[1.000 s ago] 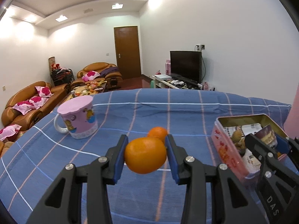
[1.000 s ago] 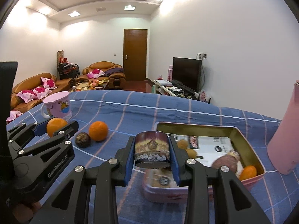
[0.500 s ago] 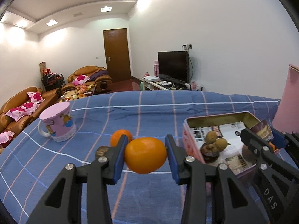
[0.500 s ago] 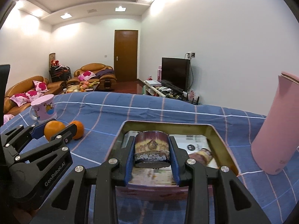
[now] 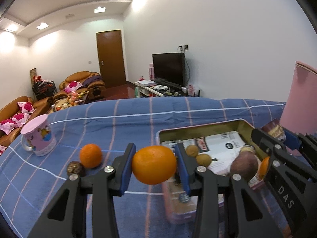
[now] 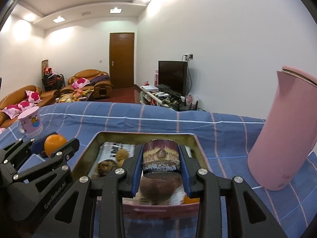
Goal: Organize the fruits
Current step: 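Carry the orange and striped cake into the tin box and open both tools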
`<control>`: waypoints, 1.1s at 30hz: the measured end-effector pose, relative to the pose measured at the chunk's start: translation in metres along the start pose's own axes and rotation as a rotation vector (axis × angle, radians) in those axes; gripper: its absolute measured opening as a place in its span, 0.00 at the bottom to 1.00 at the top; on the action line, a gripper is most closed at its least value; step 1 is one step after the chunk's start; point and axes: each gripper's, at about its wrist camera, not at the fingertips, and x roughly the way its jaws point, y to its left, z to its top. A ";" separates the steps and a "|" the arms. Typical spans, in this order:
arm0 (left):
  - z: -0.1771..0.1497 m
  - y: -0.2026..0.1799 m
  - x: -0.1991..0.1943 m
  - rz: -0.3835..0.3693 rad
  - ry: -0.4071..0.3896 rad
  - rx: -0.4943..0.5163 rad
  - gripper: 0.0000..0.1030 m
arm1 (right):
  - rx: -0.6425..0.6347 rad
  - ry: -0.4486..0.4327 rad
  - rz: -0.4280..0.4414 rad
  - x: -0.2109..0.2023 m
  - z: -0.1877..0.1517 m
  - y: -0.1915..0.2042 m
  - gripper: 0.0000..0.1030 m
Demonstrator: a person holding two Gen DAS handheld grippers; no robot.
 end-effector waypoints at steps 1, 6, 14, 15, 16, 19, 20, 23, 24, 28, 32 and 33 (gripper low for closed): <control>0.001 -0.003 0.002 -0.009 0.004 0.000 0.42 | 0.002 -0.001 -0.007 0.001 0.001 -0.004 0.35; 0.005 -0.016 0.012 -0.030 0.026 0.001 0.42 | 0.029 0.007 -0.031 0.013 0.006 -0.024 0.35; 0.010 -0.040 0.032 -0.064 0.105 0.012 0.42 | 0.021 0.063 -0.022 0.040 0.011 -0.028 0.35; 0.011 -0.043 0.032 -0.062 0.109 0.020 0.42 | 0.028 0.073 -0.010 0.044 0.012 -0.030 0.35; 0.011 -0.045 0.034 -0.058 0.116 0.026 0.42 | 0.031 0.081 -0.003 0.047 0.012 -0.030 0.35; 0.011 -0.048 0.043 -0.067 0.160 0.020 0.42 | 0.044 0.121 0.028 0.059 0.013 -0.034 0.35; 0.011 -0.047 0.045 -0.073 0.172 0.014 0.42 | 0.049 0.138 0.047 0.063 0.013 -0.035 0.35; 0.011 -0.046 0.051 -0.088 0.202 -0.003 0.42 | 0.070 0.176 0.108 0.073 0.012 -0.038 0.35; 0.010 -0.045 0.053 -0.092 0.214 -0.006 0.42 | 0.078 0.189 0.132 0.077 0.012 -0.039 0.35; 0.008 -0.047 0.056 -0.095 0.235 -0.003 0.42 | 0.094 0.222 0.206 0.084 0.011 -0.037 0.35; 0.008 -0.053 0.054 -0.101 0.236 0.022 0.43 | 0.093 0.243 0.242 0.087 0.009 -0.035 0.35; 0.008 -0.053 0.054 -0.097 0.232 0.024 0.44 | 0.093 0.244 0.251 0.087 0.008 -0.034 0.36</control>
